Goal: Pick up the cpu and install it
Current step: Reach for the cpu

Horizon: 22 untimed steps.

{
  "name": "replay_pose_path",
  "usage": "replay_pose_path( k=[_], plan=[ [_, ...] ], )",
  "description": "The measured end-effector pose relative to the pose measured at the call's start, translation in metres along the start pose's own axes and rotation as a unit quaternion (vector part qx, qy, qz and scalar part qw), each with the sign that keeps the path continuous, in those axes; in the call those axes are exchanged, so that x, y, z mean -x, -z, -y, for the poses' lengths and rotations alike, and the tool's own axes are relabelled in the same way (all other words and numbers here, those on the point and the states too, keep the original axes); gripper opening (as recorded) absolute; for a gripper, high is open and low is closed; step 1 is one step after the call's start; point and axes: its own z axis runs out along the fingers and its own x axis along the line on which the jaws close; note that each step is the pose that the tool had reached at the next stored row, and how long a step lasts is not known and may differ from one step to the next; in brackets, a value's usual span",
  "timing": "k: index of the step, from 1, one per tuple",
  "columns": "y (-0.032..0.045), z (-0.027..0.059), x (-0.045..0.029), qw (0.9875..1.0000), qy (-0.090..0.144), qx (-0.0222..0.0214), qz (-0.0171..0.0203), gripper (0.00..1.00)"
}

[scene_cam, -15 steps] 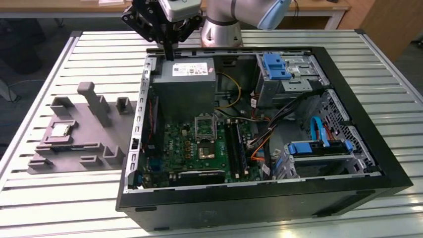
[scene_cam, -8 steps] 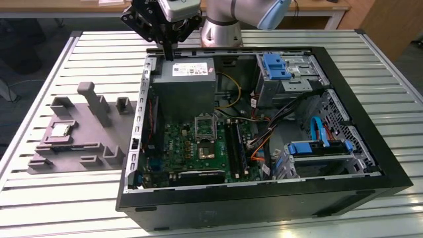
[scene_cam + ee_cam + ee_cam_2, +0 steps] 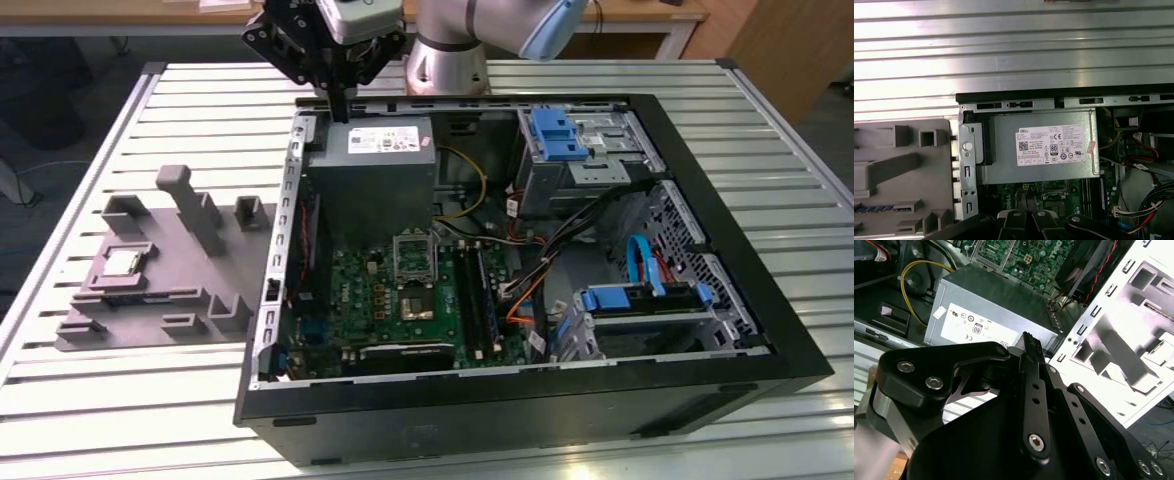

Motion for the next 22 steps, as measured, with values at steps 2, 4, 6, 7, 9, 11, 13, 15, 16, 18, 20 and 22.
replay_pose_path(
  k=[2,4,6,7,9,11,13,15,16,18,20,22],
  plan=[
    [0.0,0.0,-0.0005,1.0,0.0,0.0,0.0,0.11],
    [0.0,0.0001,-0.0011,1.0,0.0,0.0,0.0,0.11],
    [0.0,0.0001,-0.0016,1.0,0.0,0.0,0.0,0.11],
    [0.0,0.0002,-0.0019,1.0,0.0,0.0,0.0,0.11],
    [0.0,0.0002,-0.0026,1.0,0.0,0.0,0.0,0.11],
    [0.0,0.0003,-0.0033,1.0,0.0,0.0,0.0,0.11],
    [0.0,0.0003,-0.004,1.0,0.0,0.0,0.0,0.11],
    [0.0001,0.0004,-0.0052,1.0,0.0,0.0,0.0,0.11],
    [0.0001,0.0005,-0.0058,1.0,0.0,0.0,0.0,0.11],
    [0.0001,0.0006,-0.0071,1.0,0.0,0.0,0.0,0.11],
    [0.0001,0.0007,-0.0089,1.0,0.0,0.0,0.0,0.11],
    [0.0001,0.0008,-0.0103,1.0,0.0,0.0,0.0,0.11]
  ],
)
